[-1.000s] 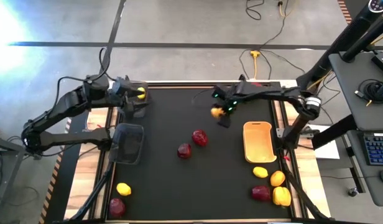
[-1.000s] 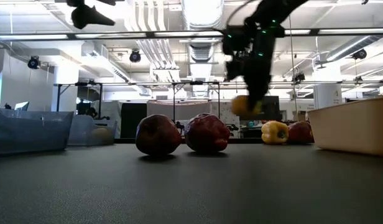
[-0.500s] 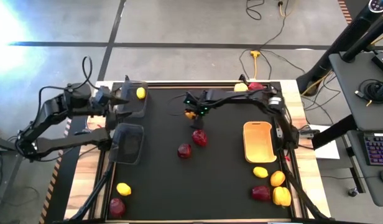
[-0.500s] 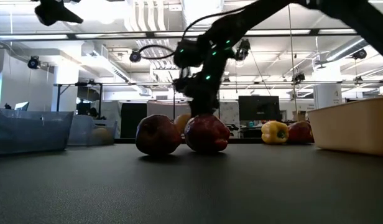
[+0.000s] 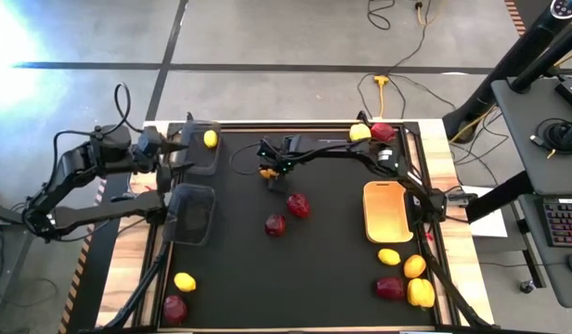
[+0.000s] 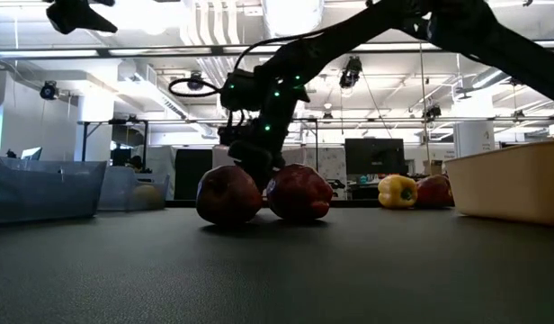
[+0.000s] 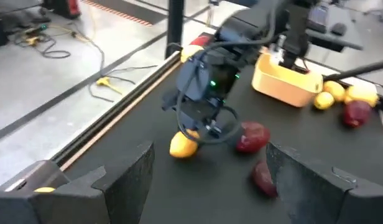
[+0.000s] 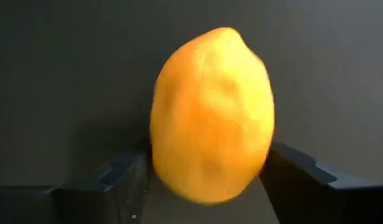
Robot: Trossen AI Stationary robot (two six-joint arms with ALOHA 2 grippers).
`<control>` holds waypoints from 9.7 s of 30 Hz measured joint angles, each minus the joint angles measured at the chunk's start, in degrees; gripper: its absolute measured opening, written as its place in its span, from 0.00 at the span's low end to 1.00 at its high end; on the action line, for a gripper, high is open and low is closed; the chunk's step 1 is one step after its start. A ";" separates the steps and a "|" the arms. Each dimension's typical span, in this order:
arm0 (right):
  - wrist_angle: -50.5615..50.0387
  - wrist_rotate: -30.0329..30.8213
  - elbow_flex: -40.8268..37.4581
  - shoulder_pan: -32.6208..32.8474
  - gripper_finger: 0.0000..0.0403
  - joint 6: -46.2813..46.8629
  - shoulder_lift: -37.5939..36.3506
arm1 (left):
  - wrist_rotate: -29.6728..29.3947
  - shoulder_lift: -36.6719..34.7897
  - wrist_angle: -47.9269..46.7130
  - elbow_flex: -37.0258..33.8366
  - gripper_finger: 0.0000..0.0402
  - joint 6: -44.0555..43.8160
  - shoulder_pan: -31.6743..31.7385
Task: Sort produce into baskets
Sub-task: Put the yellow lemon into the top black bin
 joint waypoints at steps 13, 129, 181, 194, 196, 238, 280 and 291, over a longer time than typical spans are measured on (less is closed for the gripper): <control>-7.65 0.00 0.80 3.23 0.83 -4.14 -9.55 | 4.64 12.52 13.25 -5.77 0.73 1.43 0.00; -17.58 34.26 -27.01 31.09 0.81 37.89 -53.88 | -28.91 79.13 -17.61 19.91 0.73 1.56 32.28; -18.71 9.13 -60.14 69.22 0.81 107.81 -49.53 | 19.11 19.46 32.06 -15.67 0.69 1.26 5.42; -9.89 10.37 -68.34 69.21 0.81 104.64 -49.53 | 19.11 17.83 31.80 -15.67 0.69 -1.89 5.42; -8.66 10.33 -68.92 69.21 0.81 103.82 -49.53 | 19.09 17.77 32.32 -15.65 0.69 -2.26 5.42; 11.11 14.70 -44.24 16.00 0.50 23.09 -41.25 | 16.14 17.77 36.04 -16.81 0.69 1.51 4.93; -17.32 18.33 -11.32 13.67 0.71 19.36 -40.87 | 18.86 33.74 45.45 -21.83 0.83 0.61 2.51; -20.33 31.81 -14.48 28.23 0.60 39.68 -53.97 | 21.02 50.59 45.73 -12.14 0.85 13.63 -1.72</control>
